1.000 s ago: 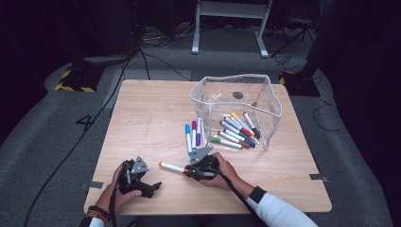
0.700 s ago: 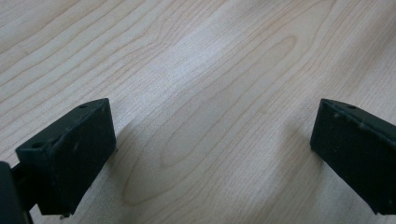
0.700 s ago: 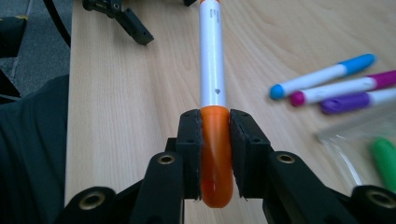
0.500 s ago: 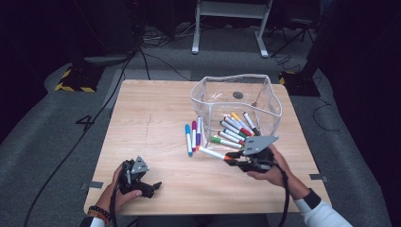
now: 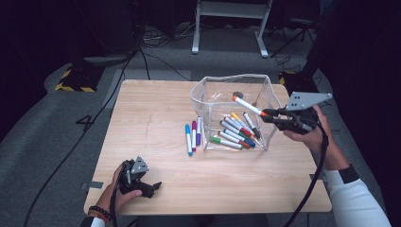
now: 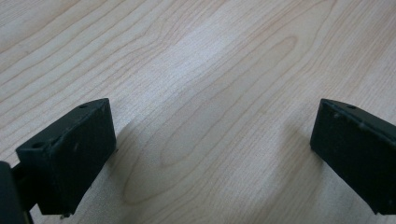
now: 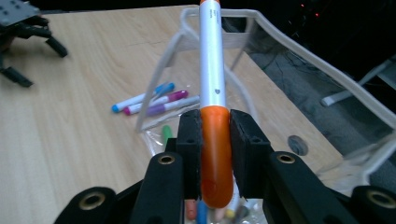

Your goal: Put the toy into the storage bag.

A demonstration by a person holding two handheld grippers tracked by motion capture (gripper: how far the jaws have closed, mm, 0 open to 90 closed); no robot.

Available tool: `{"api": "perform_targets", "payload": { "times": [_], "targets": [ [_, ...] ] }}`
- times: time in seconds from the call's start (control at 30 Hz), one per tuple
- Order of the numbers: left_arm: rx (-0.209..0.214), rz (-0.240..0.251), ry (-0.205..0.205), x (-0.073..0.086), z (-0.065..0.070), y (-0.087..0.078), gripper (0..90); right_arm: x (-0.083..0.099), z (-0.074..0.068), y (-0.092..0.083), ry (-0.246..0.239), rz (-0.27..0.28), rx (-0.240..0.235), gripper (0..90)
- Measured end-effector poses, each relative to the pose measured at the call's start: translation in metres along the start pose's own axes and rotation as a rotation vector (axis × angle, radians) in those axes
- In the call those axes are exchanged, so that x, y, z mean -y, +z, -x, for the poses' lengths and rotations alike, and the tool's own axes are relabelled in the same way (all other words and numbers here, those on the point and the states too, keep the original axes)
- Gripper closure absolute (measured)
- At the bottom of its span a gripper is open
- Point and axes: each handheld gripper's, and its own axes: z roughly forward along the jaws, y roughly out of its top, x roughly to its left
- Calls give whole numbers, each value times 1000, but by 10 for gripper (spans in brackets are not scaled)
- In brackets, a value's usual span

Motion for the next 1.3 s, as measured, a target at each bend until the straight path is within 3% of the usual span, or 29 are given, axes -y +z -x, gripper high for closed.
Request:
{"api": "perform_targets", "payload": {
  "times": [0.13,0.23,0.3,0.4,0.63,0.87,1.07,1.27,1.3],
  "targets": [
    [0,0,0,0,0,0,4,-4,25,9,9,-12,-8,749],
    [0,0,0,0,0,0,4,-8,38,19,-13,-29,-17,749],
    [0,0,0,0,0,0,4,-10,45,26,-73,-63,-2,749],
    [0,-1,0,0,0,0,5,-11,57,42,-93,-109,-40,749],
    [0,-1,0,0,0,0,5,-6,75,79,-49,-234,-53,749],
    [0,-1,0,0,0,0,5,-1,79,99,-58,-318,-135,749],
    [0,0,0,0,0,0,5,0,75,101,-92,-369,-233,749],
    [0,-1,0,0,0,0,5,-1,76,100,-103,-401,-222,747],
    [0,-1,0,0,0,0,5,-2,76,99,-108,-406,-202,744]
  ]
}}
